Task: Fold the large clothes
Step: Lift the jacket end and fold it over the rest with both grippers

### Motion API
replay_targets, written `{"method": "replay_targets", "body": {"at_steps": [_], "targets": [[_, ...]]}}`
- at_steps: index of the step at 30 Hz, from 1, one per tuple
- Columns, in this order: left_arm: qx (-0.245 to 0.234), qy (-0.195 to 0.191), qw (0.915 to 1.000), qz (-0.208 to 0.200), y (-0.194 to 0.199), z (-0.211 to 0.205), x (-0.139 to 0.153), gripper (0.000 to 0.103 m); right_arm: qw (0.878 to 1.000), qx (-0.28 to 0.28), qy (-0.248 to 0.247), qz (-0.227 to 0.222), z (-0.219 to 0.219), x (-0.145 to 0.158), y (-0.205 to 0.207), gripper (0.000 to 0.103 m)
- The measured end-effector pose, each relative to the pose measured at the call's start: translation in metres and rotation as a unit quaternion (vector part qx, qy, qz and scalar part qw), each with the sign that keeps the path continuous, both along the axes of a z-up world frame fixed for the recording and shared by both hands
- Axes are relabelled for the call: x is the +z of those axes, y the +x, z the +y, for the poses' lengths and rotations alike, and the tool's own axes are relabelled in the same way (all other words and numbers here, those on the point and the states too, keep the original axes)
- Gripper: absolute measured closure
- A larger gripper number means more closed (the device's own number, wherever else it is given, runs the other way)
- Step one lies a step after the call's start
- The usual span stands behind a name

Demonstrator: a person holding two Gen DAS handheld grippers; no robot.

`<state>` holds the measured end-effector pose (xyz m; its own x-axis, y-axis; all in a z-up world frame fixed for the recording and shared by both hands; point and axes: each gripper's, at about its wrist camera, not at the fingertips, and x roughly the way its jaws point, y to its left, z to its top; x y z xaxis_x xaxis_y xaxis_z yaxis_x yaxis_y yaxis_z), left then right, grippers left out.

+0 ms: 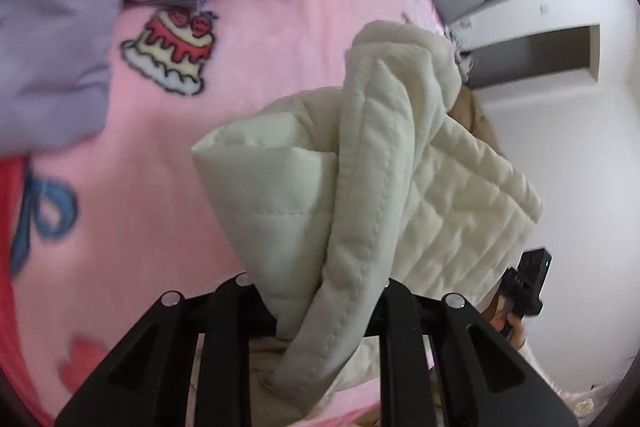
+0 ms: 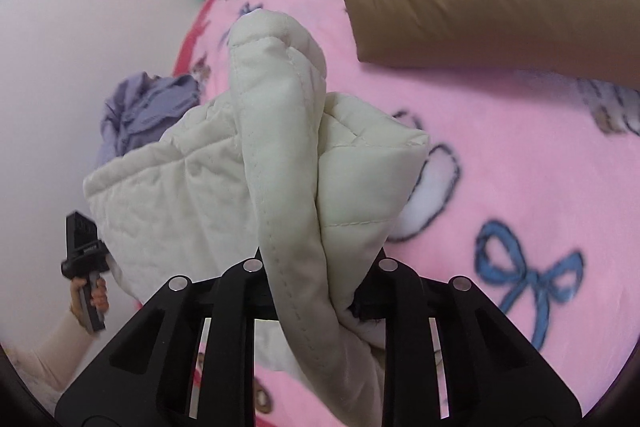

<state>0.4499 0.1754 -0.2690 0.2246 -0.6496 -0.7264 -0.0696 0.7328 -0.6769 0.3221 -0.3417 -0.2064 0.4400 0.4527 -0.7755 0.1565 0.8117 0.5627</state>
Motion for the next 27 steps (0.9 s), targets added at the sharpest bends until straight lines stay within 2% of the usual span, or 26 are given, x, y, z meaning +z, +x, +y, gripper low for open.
{"method": "replay_targets", "body": {"at_steps": [3,5,9,12,15,20,22,27], "targets": [[0.013,-0.012,0.9998,-0.003,-0.033,0.000,0.020,0.083,0.999,-0.033,0.008,-0.013,-0.005,0.031,-0.037,0.082],[0.014,-0.010,0.9999,-0.002,-0.057,0.001,0.037,0.083,0.999,-0.032,-0.004,-0.014,-0.001,0.049,-0.059,0.082],[0.002,-0.008,0.9999,-0.008,-0.080,0.008,0.059,0.083,0.998,-0.062,-0.019,-0.009,-0.001,0.082,-0.112,0.082],[-0.015,-0.011,0.9998,-0.007,-0.092,-0.008,0.069,0.083,0.995,-0.097,-0.029,-0.015,-0.013,0.102,-0.151,0.082],[-0.049,0.002,0.9982,-0.033,-0.092,-0.043,0.088,0.083,0.992,-0.114,-0.046,-0.022,-0.032,0.111,-0.172,0.082],[-0.071,-0.007,0.9953,-0.065,-0.071,-0.107,0.115,0.083,0.986,-0.151,-0.041,-0.052,-0.094,0.128,-0.186,0.082],[-0.086,-0.002,0.9926,-0.086,-0.061,-0.141,0.131,0.083,0.985,-0.151,-0.046,-0.067,-0.120,0.137,-0.182,0.082],[-0.096,-0.009,0.9869,-0.129,-0.014,-0.245,0.170,0.083,0.981,-0.142,-0.050,-0.124,-0.226,0.163,-0.146,0.082]]}}
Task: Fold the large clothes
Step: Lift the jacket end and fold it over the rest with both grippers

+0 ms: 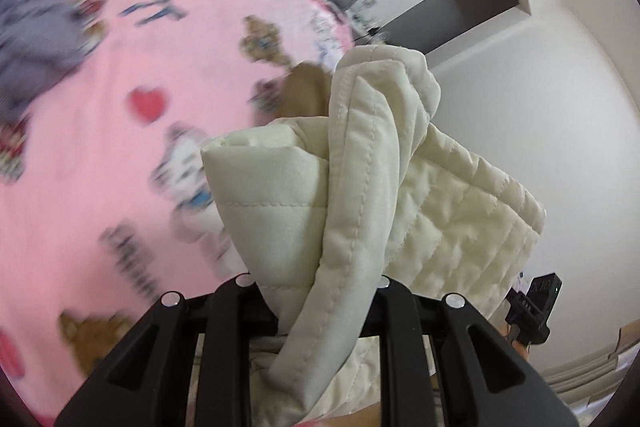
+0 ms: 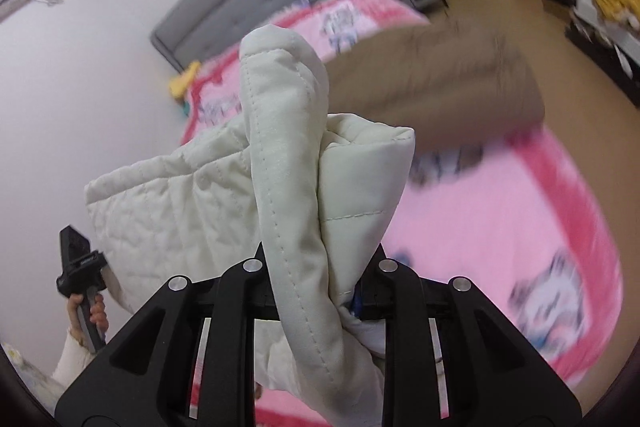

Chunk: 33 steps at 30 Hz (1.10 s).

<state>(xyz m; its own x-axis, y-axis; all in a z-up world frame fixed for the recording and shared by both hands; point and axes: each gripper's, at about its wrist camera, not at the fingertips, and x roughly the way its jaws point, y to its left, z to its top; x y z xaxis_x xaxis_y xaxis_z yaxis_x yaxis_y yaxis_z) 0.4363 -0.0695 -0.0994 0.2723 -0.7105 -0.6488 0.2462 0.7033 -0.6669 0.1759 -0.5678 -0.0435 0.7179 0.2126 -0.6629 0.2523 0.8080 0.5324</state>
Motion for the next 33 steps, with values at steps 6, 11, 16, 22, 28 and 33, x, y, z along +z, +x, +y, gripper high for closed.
{"method": "replay_targets", "body": {"at_steps": [6,11,16,22,28,33], "targets": [[-0.020,-0.026,0.9984,-0.046,0.094,-0.146,0.025,0.083,0.999,-0.001,-0.011,-0.044,-0.134,0.016,0.076,0.081],[-0.019,-0.010,0.9992,-0.034,0.165,-0.228,0.011,0.082,0.999,-0.007,-0.014,-0.029,-0.201,0.005,0.150,0.078],[-0.020,0.048,0.9983,0.026,0.240,-0.284,-0.058,0.079,0.997,-0.062,0.013,0.038,-0.250,-0.061,0.214,0.078],[-0.038,0.180,0.9829,0.016,0.269,-0.323,-0.128,0.052,0.985,-0.067,-0.030,0.156,-0.285,-0.160,0.272,0.051],[-0.048,0.187,0.9810,0.018,0.280,-0.327,-0.145,0.038,0.984,-0.071,-0.034,0.160,-0.289,-0.179,0.289,0.040],[-0.074,0.181,0.9807,-0.007,0.291,-0.311,-0.134,0.033,0.989,-0.077,0.025,0.121,-0.310,-0.165,0.268,0.025]]}}
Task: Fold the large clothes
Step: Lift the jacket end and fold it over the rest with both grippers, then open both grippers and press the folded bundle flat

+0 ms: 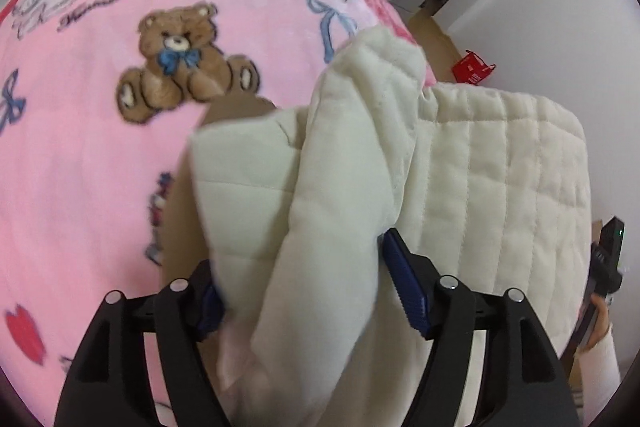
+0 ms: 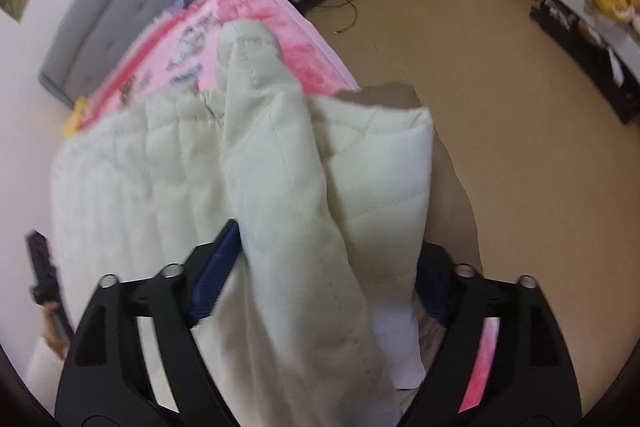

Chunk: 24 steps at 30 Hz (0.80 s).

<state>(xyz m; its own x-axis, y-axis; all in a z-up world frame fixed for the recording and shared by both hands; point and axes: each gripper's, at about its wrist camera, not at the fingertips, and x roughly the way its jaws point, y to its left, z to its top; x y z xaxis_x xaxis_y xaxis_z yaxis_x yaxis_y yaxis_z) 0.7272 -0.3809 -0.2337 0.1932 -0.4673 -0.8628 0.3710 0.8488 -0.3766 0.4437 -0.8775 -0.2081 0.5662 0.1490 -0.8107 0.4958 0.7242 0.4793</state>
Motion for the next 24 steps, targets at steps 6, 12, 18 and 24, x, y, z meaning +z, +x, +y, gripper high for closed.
{"method": "replay_targets", "body": {"at_steps": [6,12,18,24], "targets": [[0.011,-0.066,0.9911,-0.115,-0.011,0.032,0.074,0.029,0.986,0.030,-0.100,-0.128,0.008,0.088,-0.026,0.013],[-0.174,-0.020,0.9662,-0.189,-0.051,-0.065,0.109,0.013,0.912,0.259,-0.282,-0.145,0.100,0.120,0.015,0.012],[-0.119,0.042,0.9853,-0.115,-0.010,-0.098,0.063,0.013,0.924,0.263,-0.277,0.000,0.081,0.056,0.069,0.022],[-0.058,0.061,0.9953,-0.048,0.014,-0.066,0.019,0.013,0.955,0.221,-0.193,0.042,0.044,0.002,0.066,0.023]]}}
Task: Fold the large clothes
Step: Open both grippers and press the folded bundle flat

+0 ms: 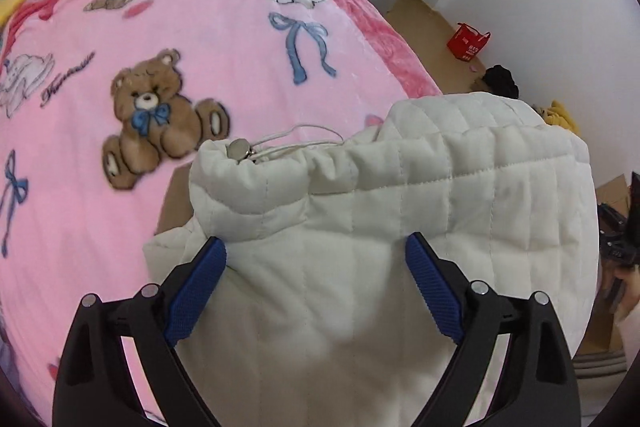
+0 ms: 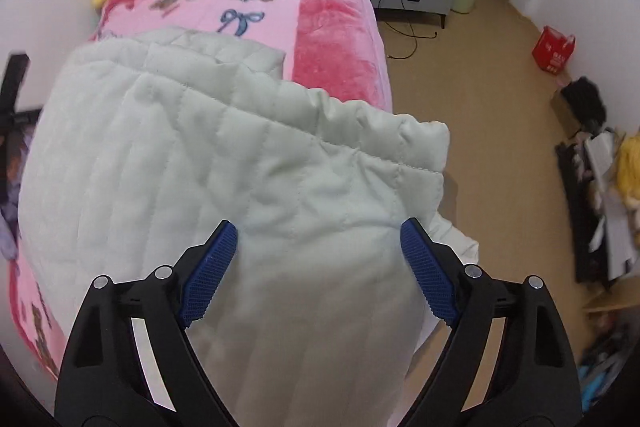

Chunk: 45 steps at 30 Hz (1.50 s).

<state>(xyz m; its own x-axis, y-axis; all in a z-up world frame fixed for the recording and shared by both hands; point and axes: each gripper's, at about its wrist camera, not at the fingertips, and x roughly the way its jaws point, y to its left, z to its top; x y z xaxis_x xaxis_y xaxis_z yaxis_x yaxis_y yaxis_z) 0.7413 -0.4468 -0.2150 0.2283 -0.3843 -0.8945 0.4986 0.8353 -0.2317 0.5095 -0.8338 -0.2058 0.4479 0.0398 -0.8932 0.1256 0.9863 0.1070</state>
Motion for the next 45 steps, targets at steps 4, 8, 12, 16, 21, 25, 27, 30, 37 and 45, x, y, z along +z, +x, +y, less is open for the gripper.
{"method": "replay_targets", "body": {"at_steps": [4,8,12,16,21,25,27,30,37,45], "targets": [[-0.002,-0.007,0.9999,-0.010,-0.011,0.007,-0.015,0.013,1.000,-0.006,0.021,0.018,-0.003,-0.025,0.001,0.022],[0.001,-0.019,0.9998,-0.011,-0.015,0.012,-0.022,0.013,0.999,-0.007,0.036,0.019,-0.003,-0.029,-0.005,0.022],[-0.019,-0.006,0.9986,-0.049,-0.030,0.011,0.003,0.013,0.999,-0.007,0.042,-0.022,0.004,0.002,-0.019,0.014],[-0.051,-0.071,0.9832,-0.160,-0.084,0.031,0.055,0.010,0.988,-0.012,0.045,-0.149,0.018,0.048,-0.072,0.008],[-0.054,-0.068,0.9793,-0.183,-0.129,0.049,0.054,0.007,0.973,0.016,0.074,-0.217,0.044,0.053,-0.134,0.008],[-0.001,-0.068,0.9882,-0.137,-0.136,0.069,0.018,0.007,0.983,-0.005,0.050,-0.176,0.053,0.025,-0.139,0.008],[0.024,-0.076,0.9894,-0.122,-0.138,0.081,0.000,0.007,0.988,-0.008,0.045,-0.149,0.054,0.010,-0.138,0.008],[0.028,-0.065,0.9920,-0.105,-0.137,0.079,-0.017,0.006,0.991,0.002,0.038,-0.127,0.055,-0.010,-0.133,0.008],[0.023,-0.072,0.9957,-0.054,-0.125,0.079,-0.044,0.004,0.997,0.001,0.031,-0.069,0.057,-0.045,-0.115,0.008],[0.062,-0.042,0.9958,-0.051,-0.133,0.077,-0.026,0.005,0.997,-0.050,0.014,-0.058,0.060,-0.014,-0.115,0.008]]}}
